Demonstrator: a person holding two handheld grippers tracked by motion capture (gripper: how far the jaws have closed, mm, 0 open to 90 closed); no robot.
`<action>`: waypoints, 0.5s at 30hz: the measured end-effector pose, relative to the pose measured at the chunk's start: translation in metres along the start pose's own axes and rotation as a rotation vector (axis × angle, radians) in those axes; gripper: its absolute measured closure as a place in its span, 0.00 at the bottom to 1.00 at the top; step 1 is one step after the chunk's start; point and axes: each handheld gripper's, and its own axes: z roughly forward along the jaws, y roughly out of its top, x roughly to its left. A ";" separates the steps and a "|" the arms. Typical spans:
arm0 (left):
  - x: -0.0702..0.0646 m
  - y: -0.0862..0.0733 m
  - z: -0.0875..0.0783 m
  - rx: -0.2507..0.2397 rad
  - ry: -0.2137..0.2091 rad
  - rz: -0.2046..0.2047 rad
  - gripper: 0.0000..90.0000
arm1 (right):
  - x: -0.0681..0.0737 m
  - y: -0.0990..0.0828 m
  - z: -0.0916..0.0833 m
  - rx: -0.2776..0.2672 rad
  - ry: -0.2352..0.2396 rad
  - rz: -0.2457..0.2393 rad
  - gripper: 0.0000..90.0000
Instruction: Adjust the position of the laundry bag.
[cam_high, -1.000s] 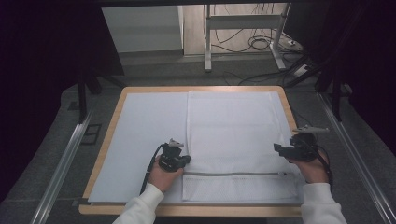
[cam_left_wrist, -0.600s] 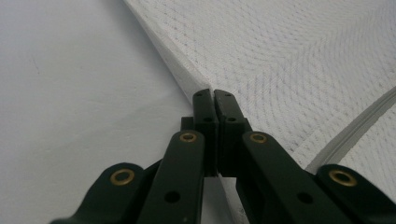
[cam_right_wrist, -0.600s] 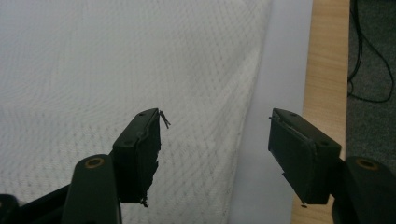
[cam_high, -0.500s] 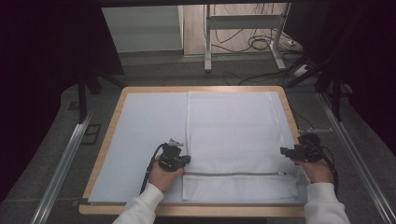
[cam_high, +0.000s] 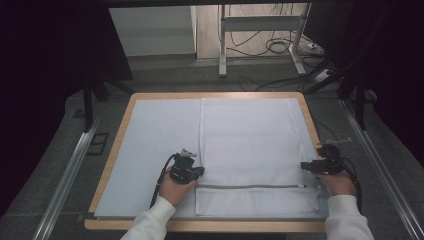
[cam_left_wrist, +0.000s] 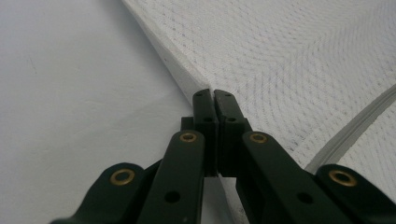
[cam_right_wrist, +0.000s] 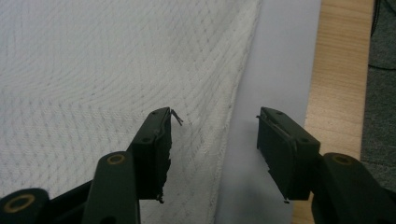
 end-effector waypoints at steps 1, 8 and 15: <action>0.000 0.000 0.000 0.000 -0.001 0.000 0.99 | 0.000 0.000 0.001 0.001 -0.002 0.000 0.52; 0.000 0.000 -0.001 -0.005 -0.001 -0.002 0.99 | 0.005 0.001 0.005 0.020 -0.030 -0.034 0.68; 0.000 0.001 -0.001 -0.007 -0.006 -0.003 0.99 | 0.008 0.001 0.005 0.022 -0.042 -0.092 0.91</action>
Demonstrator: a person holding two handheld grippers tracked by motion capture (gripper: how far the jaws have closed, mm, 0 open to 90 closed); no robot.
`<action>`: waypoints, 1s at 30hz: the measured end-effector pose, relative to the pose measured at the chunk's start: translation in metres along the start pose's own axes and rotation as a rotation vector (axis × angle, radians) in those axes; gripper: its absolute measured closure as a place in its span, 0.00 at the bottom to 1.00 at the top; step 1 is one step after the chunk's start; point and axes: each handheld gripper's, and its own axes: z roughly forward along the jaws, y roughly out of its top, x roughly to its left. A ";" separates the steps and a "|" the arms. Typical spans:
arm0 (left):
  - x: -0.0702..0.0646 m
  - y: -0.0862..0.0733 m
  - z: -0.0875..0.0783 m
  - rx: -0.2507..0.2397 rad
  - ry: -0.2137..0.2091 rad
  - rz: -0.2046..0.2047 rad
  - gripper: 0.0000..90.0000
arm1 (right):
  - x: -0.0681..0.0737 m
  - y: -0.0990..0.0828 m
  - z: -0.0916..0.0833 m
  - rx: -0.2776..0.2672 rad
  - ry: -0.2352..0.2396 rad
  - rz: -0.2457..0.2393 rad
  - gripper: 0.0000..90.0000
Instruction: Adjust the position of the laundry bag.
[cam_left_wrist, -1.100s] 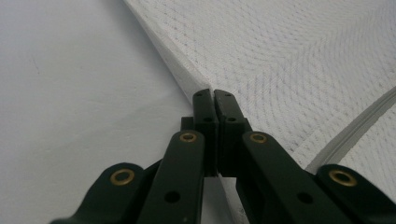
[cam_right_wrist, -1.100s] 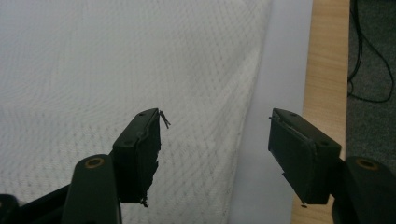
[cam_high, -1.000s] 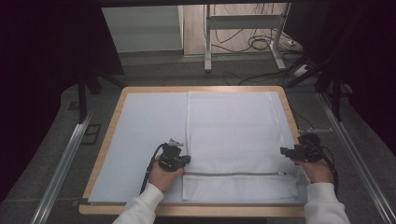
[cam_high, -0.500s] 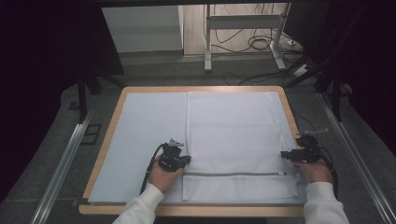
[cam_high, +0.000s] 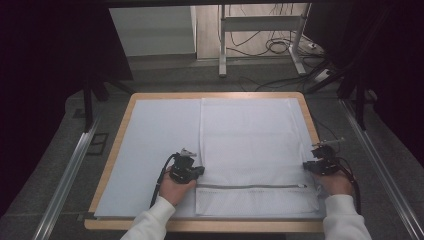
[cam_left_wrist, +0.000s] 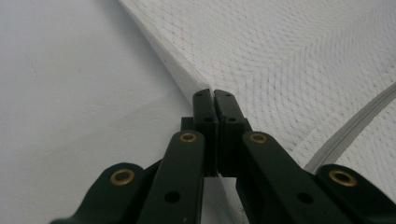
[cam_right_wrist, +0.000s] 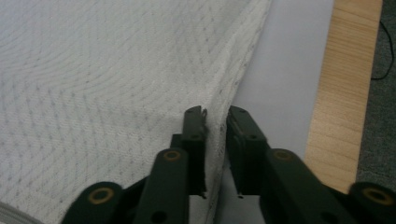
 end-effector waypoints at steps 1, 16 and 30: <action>0.000 0.000 0.000 0.000 0.000 0.000 0.99 | 0.000 0.000 0.000 0.000 0.004 -0.002 0.93; 0.001 0.001 -0.001 -0.003 -0.004 -0.001 0.99 | -0.001 0.000 -0.003 -0.022 0.025 -0.001 0.97; 0.003 0.002 -0.003 -0.005 -0.009 -0.003 1.00 | -0.001 0.000 -0.005 -0.040 0.031 -0.002 0.97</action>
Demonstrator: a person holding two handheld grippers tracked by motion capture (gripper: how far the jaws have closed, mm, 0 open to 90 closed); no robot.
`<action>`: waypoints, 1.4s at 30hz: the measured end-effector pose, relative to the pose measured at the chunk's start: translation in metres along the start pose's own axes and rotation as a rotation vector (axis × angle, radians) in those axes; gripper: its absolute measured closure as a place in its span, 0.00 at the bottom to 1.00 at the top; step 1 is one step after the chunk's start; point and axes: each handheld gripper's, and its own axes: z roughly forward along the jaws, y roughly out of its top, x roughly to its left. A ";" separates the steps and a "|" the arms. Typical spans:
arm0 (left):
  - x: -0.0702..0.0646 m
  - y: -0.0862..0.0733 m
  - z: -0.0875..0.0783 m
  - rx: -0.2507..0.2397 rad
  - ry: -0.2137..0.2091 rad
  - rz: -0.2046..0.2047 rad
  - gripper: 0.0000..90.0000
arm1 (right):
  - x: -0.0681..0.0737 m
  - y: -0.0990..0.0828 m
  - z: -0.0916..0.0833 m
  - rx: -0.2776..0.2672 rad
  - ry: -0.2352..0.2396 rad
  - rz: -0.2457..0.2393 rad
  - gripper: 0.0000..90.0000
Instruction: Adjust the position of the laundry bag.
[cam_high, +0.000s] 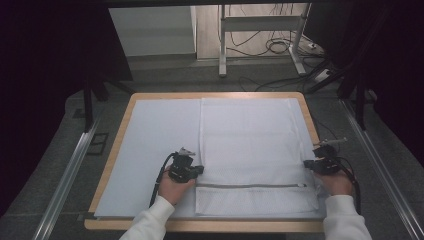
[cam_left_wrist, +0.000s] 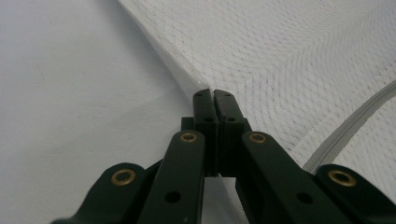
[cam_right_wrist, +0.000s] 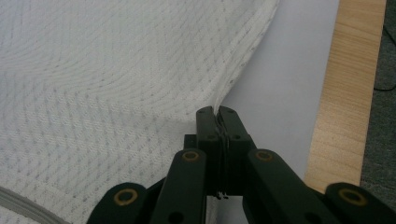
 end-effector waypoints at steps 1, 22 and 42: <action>0.000 0.000 0.000 0.000 0.000 0.001 1.00 | 0.000 0.000 0.000 -0.001 0.001 0.000 0.97; 0.004 0.000 -0.003 -0.004 0.002 -0.009 1.00 | 0.003 0.001 0.001 -0.014 0.012 -0.005 0.97; 0.014 -0.004 -0.010 -0.008 0.006 -0.031 1.00 | 0.010 0.003 0.003 -0.031 0.042 -0.010 0.98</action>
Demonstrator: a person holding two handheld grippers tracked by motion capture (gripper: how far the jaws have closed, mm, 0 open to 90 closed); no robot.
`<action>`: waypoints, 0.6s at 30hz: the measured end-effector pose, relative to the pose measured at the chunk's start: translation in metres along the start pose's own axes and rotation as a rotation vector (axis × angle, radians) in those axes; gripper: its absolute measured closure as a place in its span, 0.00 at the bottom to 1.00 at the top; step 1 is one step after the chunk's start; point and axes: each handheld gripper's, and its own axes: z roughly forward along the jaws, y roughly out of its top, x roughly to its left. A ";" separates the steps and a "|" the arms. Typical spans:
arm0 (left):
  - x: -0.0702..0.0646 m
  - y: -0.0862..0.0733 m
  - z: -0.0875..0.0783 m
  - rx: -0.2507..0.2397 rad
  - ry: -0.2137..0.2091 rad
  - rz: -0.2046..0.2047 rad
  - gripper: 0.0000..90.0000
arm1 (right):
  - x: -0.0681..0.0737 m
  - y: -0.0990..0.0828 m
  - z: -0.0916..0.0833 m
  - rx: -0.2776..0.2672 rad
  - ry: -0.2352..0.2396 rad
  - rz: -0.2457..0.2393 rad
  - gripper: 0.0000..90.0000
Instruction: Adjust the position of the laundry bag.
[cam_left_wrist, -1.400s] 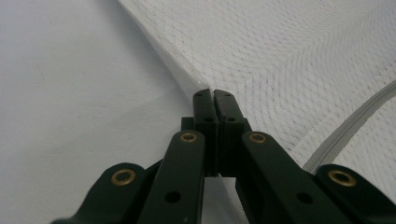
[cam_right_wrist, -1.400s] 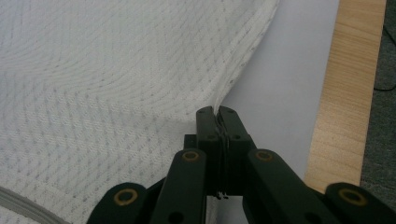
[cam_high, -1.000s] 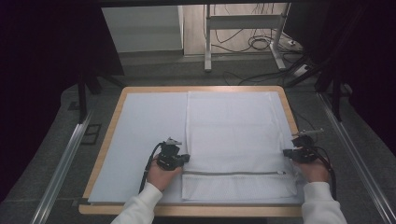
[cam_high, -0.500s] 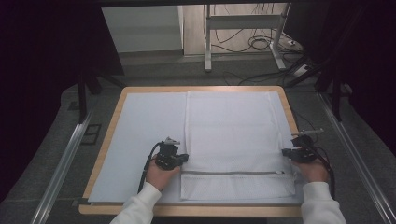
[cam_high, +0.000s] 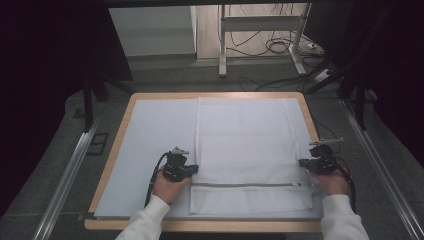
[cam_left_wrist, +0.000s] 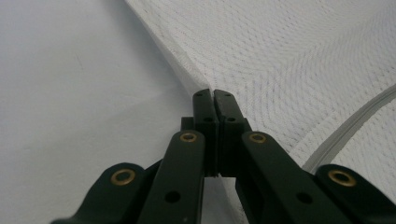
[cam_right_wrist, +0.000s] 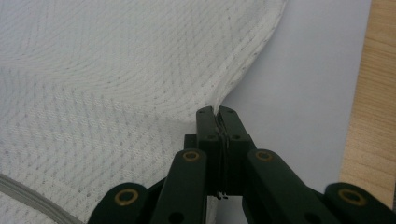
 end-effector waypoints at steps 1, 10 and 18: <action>0.000 0.000 0.000 0.001 0.000 0.000 1.00 | 0.001 0.000 0.000 -0.001 0.002 0.000 0.98; 0.003 -0.003 -0.003 0.001 -0.001 -0.007 1.00 | 0.003 0.001 0.001 -0.002 0.011 -0.007 0.98; 0.005 -0.003 -0.004 0.002 -0.001 -0.008 1.00 | 0.005 0.001 0.002 -0.003 0.011 -0.009 0.98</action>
